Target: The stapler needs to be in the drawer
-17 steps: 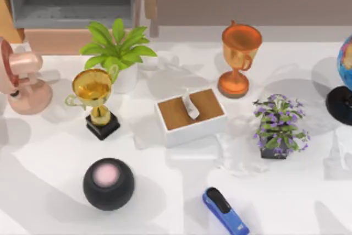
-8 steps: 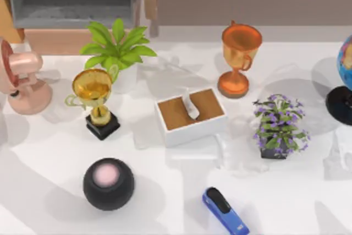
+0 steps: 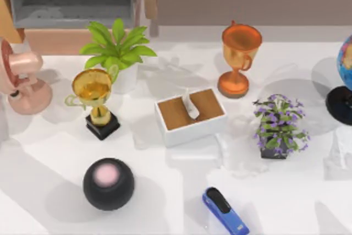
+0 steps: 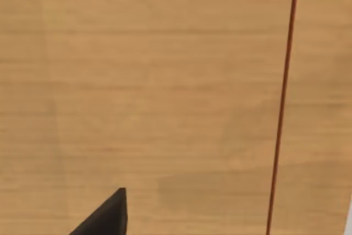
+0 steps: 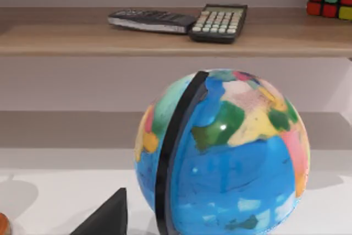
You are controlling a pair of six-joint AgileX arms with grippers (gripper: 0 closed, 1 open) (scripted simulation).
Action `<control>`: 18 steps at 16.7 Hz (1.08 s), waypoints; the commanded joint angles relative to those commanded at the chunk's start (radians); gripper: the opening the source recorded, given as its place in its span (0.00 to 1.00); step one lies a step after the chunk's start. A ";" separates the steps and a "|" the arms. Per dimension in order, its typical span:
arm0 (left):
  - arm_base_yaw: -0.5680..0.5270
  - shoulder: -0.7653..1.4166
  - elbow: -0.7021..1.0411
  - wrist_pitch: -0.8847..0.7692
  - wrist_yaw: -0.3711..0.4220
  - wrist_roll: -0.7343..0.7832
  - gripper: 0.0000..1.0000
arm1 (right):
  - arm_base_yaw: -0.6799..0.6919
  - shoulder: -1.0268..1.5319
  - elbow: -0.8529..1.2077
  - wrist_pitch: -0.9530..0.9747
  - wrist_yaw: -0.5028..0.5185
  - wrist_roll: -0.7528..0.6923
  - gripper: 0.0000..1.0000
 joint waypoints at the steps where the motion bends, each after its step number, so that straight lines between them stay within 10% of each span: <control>1: 0.000 0.000 0.000 0.000 0.000 0.000 1.00 | 0.000 0.000 0.000 0.000 0.000 0.000 1.00; 14: 0.000 0.000 0.000 0.000 0.000 0.000 0.02 | 0.000 0.000 0.000 0.000 0.000 0.000 1.00; 18: 0.000 0.000 0.000 0.000 0.000 0.000 0.00 | 0.000 0.000 0.000 0.000 0.000 0.000 1.00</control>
